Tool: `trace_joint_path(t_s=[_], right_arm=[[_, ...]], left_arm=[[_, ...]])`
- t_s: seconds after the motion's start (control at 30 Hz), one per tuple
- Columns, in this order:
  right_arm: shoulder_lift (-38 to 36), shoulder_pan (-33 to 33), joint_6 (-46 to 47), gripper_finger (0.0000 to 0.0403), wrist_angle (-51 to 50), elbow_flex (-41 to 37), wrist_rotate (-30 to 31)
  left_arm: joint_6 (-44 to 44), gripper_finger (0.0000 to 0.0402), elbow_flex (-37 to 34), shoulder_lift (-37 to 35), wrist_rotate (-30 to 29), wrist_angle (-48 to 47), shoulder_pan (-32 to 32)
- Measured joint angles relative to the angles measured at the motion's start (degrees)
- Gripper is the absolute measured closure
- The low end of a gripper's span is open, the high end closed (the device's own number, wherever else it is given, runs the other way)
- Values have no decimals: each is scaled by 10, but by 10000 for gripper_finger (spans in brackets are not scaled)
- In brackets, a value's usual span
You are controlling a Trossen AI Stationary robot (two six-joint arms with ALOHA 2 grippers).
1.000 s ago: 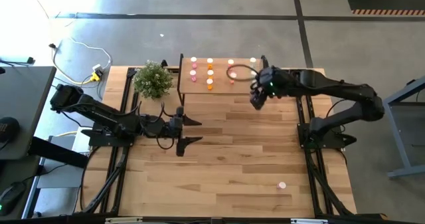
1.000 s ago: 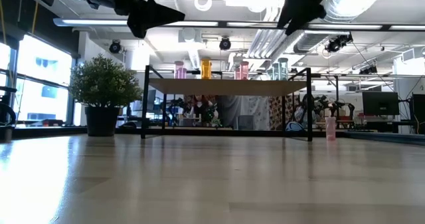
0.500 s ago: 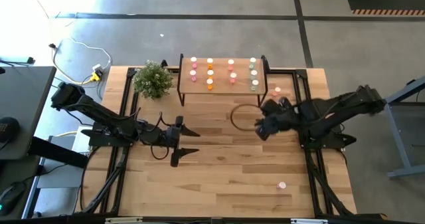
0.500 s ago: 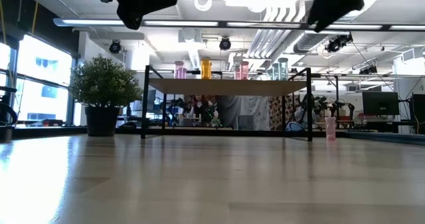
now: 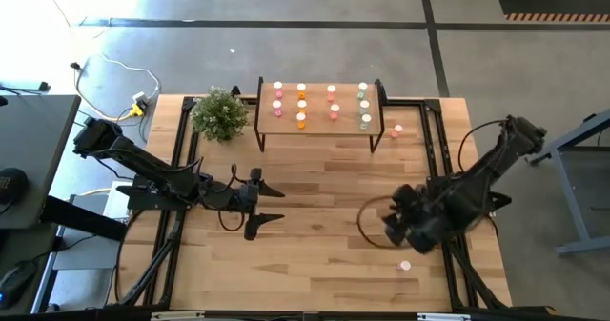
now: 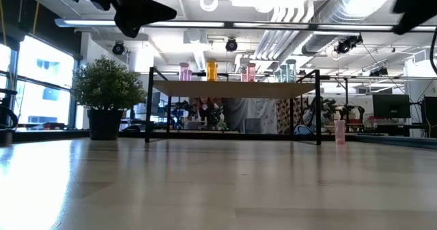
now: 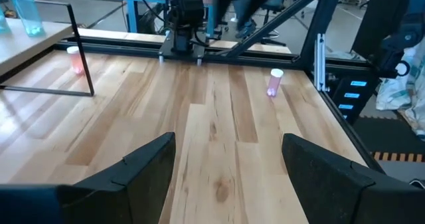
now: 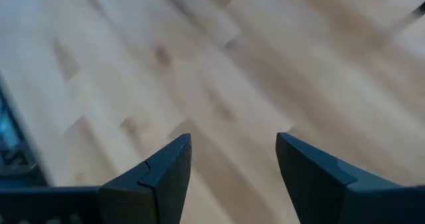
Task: Pick and place medicine bottles onto shelf by color
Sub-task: Put the violet pill bottle aligned with the other violet pill bottles on the shelf
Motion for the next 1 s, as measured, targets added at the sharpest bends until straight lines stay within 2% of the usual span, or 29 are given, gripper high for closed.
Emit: trace_joint_path(t_s=[0.13,0.27,0.57,0.7,1.0], right_arm=[[0,73,32,192,43,-25,0],[1,136,33,192,75,-40,4],[1,237,33,192,84,-40,7],[1,264,61,192,85,-40,11],[8,281,139,192,90,-40,-44]], left_arm=[[-9,135,0,0,1,0,0],[-12,135,0,0,26,0,-2],[-40,135,0,0,30,0,-26],[-50,135,0,0,26,0,-34],[-54,135,0,0,23,0,-34]])
